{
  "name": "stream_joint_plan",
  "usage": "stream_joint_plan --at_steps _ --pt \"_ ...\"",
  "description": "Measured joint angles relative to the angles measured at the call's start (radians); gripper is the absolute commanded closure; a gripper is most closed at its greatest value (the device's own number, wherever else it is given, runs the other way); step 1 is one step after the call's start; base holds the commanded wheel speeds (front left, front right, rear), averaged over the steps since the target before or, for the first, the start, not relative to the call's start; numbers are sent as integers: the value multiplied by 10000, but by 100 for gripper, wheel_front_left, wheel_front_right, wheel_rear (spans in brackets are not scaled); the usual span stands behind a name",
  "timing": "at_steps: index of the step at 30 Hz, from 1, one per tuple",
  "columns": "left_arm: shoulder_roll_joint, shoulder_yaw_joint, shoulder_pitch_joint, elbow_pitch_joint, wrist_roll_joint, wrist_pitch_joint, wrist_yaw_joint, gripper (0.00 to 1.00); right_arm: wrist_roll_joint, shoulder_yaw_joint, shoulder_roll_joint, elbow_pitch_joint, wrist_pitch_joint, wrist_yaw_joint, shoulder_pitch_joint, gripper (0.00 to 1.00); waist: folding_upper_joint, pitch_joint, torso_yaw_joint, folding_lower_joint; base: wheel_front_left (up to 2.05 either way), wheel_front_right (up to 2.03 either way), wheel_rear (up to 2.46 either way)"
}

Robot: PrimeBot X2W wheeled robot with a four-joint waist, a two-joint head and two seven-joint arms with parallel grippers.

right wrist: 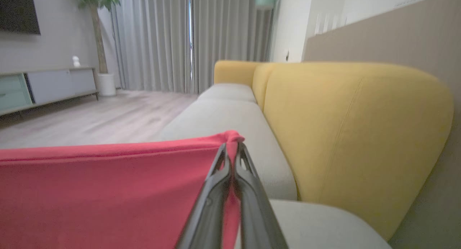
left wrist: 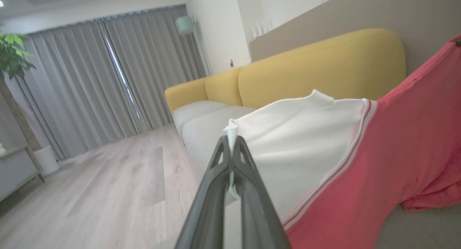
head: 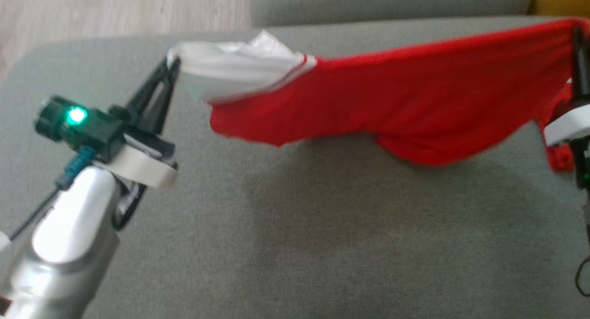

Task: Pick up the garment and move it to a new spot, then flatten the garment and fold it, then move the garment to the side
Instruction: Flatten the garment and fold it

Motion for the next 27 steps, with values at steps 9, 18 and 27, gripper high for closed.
stream_joint_plan --at_steps 9,18,27 --pt "569 380 -1196 -955 282 -102 -71 100 773 -384 -416 -1710 107 0 -211 100 0 -1498 -302 -1 0 0 0" --pt "846 500 -3797 -872 370 533 -232 100 1335 -136 -750 -2320 1338 0 -1654 100 0 -1819 -568 -1 0 0 0" --pt "894 -963 -5890 2159 376 1185 -430 100 1313 1580 -566 -90 1716 0 -4001 100 0 -742 -608 1 0 0 0"
